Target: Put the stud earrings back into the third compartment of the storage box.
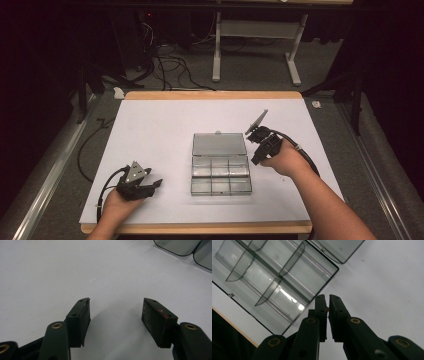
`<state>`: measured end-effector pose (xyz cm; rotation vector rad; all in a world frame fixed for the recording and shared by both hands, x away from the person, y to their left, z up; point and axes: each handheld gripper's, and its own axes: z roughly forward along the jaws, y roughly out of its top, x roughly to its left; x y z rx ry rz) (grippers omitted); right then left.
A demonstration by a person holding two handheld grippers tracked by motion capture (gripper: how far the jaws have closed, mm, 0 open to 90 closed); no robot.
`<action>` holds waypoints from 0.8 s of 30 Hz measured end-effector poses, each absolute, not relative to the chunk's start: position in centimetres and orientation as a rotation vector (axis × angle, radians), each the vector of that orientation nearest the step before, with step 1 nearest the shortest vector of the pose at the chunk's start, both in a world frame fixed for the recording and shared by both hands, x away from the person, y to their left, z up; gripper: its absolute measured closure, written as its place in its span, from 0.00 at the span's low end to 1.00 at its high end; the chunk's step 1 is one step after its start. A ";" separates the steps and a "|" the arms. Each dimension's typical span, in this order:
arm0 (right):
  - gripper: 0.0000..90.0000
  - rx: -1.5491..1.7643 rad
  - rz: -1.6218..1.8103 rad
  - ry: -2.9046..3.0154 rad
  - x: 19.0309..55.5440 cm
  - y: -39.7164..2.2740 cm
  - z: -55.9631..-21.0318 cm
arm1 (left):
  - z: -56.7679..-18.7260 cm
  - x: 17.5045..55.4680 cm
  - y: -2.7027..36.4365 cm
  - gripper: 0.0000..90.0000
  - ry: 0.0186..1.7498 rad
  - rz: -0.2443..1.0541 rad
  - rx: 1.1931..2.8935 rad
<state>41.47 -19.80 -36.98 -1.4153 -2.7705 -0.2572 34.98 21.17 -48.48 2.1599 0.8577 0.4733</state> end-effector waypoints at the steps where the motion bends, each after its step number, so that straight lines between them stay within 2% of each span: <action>1: 0.96 -1.380 -0.269 -2.790 41.6 -19.7 -37.0 | -48.5 35.0 21.2 0.45 0.858 0.473 2.160; 14: 0.96 -1.330 -0.249 -2.804 42.1 -17.0 -37.8 | -48.5 34.9 21.1 0.45 0.855 0.479 2.157; 24: 0.96 -1.298 -0.204 -2.804 42.4 -15.6 -40.0 | -48.5 35.0 21.1 0.45 0.855 0.477 2.155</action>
